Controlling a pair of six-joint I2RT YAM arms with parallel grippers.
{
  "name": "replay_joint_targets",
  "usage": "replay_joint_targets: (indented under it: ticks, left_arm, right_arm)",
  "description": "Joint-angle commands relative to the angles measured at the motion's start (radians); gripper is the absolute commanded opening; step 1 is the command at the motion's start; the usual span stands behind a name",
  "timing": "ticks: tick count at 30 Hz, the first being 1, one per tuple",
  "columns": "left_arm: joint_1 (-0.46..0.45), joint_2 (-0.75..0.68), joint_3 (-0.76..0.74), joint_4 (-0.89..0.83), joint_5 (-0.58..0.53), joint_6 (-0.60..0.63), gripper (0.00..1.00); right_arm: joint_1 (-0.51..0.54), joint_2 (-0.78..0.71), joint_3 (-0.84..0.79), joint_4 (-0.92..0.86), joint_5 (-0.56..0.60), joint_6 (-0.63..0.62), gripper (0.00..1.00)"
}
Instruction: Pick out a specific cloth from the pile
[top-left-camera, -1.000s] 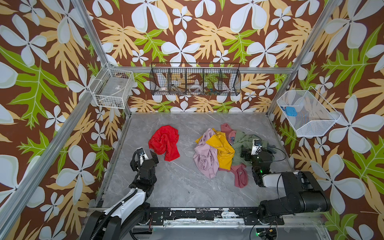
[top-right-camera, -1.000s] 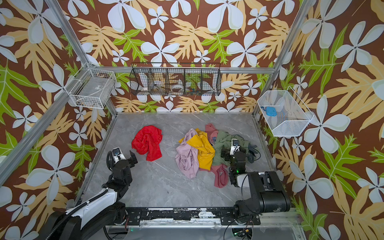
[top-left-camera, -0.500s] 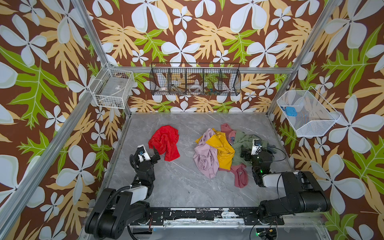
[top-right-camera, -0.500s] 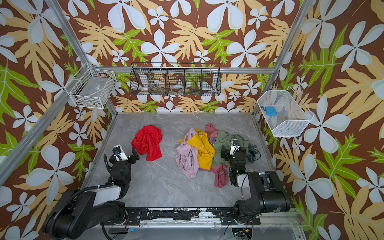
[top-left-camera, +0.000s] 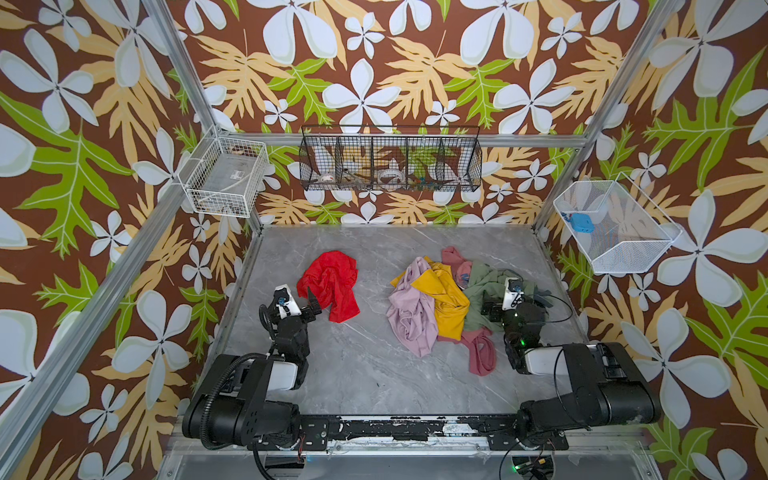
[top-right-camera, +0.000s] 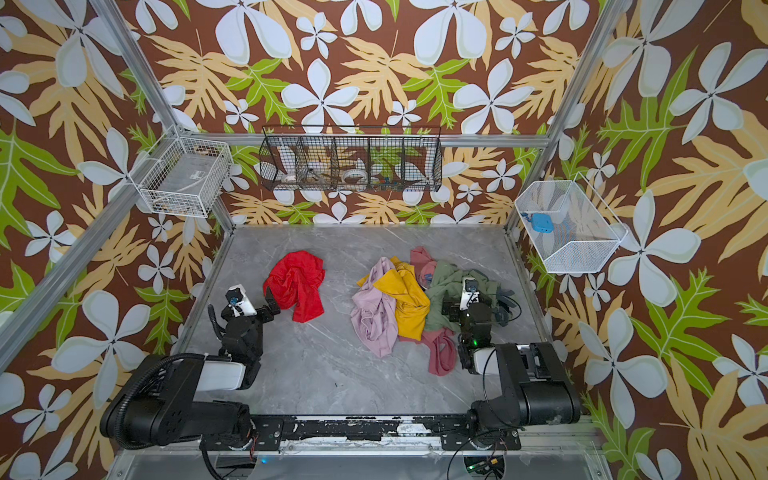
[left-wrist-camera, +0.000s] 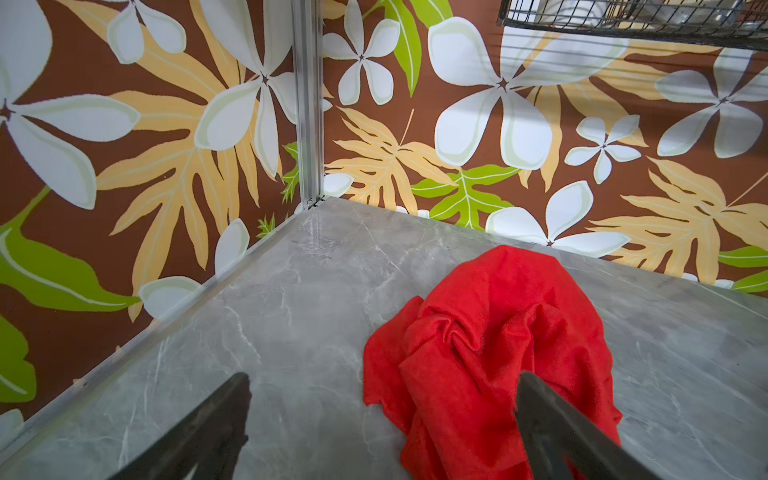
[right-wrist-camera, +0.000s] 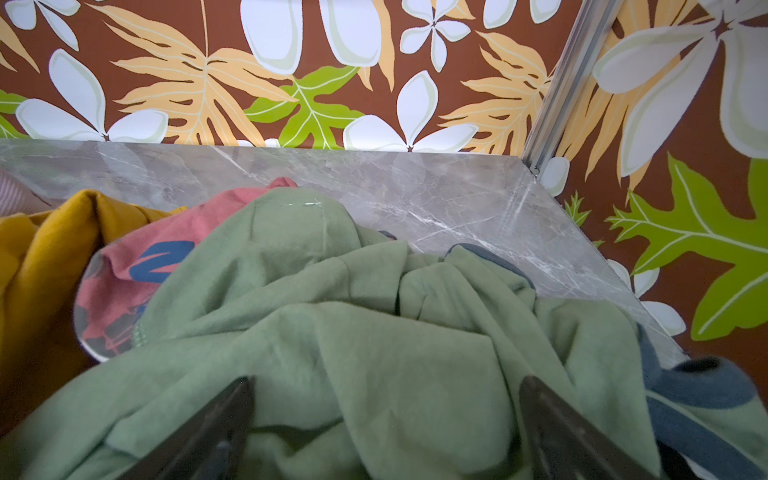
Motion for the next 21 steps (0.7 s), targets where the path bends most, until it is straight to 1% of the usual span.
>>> replay_joint_targets:
  ticks: [1,21]
  left_arm:
    - [0.001,0.003,0.002,0.037,0.002,0.003,1.0]
    - [0.001,0.002,0.004,0.032,0.005,0.004,1.0]
  right_arm:
    - [0.0,0.003,0.004,0.031,0.0,0.0,1.0]
    - [-0.008,0.004,0.007,0.029,-0.015,0.004,1.0]
